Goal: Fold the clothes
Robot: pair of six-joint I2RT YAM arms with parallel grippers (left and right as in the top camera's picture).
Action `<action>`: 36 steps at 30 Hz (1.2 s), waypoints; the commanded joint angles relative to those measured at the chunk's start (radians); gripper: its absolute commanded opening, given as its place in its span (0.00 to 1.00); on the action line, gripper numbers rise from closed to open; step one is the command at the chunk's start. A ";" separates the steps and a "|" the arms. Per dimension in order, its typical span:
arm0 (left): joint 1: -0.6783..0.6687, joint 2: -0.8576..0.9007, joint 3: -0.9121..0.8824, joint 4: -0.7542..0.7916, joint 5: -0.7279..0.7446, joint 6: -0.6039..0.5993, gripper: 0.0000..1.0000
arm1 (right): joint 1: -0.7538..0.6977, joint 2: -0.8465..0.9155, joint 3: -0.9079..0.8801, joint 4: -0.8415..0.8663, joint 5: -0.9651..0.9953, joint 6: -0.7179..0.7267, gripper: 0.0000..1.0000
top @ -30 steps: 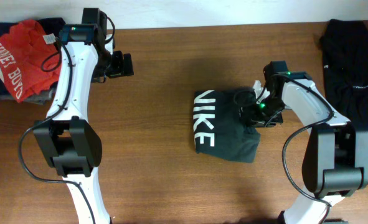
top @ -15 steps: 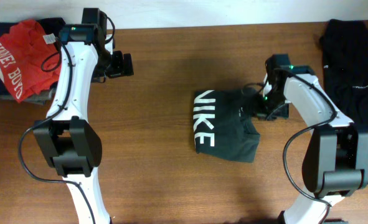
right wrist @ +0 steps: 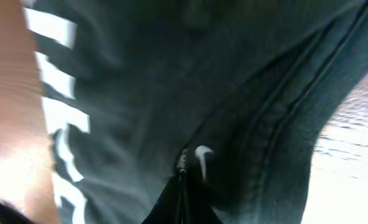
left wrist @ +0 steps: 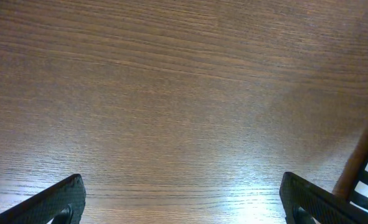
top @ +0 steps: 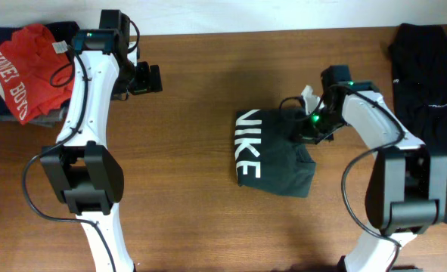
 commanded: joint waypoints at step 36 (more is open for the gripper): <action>-0.002 -0.021 -0.050 0.032 0.105 -0.007 0.99 | 0.028 0.058 0.276 -0.217 -0.132 -0.091 0.04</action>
